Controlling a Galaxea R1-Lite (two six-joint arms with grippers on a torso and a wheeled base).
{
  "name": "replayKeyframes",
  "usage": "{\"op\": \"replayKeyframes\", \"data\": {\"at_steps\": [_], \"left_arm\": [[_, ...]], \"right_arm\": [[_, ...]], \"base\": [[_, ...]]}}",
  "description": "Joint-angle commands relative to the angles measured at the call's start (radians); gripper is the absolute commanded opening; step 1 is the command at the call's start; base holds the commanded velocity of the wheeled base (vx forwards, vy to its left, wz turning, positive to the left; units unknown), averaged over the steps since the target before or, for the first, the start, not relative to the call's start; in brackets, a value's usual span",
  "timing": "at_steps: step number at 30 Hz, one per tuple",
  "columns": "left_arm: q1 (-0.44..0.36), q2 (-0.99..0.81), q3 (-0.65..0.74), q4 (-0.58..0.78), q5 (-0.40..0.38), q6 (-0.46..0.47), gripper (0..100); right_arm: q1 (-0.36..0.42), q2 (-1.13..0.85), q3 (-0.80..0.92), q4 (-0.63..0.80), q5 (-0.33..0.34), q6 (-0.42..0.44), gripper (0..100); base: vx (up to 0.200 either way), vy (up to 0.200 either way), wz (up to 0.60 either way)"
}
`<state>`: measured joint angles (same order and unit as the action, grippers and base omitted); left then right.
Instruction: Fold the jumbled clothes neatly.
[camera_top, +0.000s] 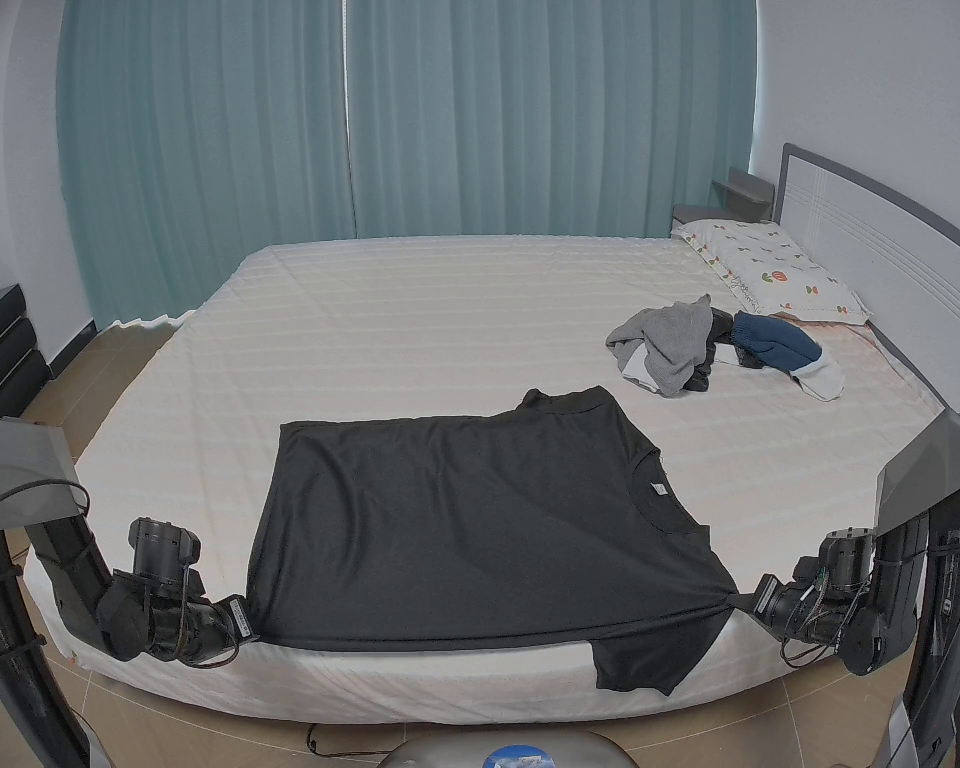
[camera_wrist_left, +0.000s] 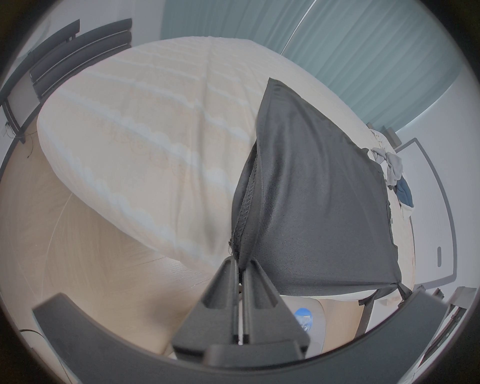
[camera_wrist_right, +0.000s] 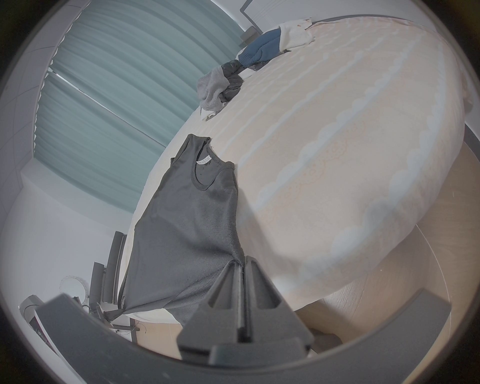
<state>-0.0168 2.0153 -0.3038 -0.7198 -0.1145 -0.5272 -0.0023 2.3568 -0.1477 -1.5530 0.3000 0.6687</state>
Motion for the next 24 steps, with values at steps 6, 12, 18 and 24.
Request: {"op": "replayKeyframes", "data": {"at_steps": [6, 12, 18, 24], "left_arm": [[0.057, -0.067, -0.001, 0.088, -0.013, 0.107, 0], [0.061, -0.009, -0.009, 0.066, -0.05, 0.108, 100], [0.09, -0.029, -0.018, 0.069, -0.053, 0.105, 100], [0.037, -0.012, -0.018, 0.066, -0.111, 0.062, 100]], "right_arm": [[-0.013, -0.004, -0.001, -0.012, -0.001, -0.001, 0], [-0.011, -0.004, -0.001, -0.012, -0.001, -0.001, 0], [-0.013, -0.004, -0.001, -0.012, -0.001, -0.001, 0], [-0.008, -0.004, 0.002, -0.012, -0.001, -0.001, 0]], "base": [[0.0, 0.0, 0.0], [0.0, 0.0, 0.0], [0.0, 0.0, 0.0], [0.0, 0.0, 0.0]]}}
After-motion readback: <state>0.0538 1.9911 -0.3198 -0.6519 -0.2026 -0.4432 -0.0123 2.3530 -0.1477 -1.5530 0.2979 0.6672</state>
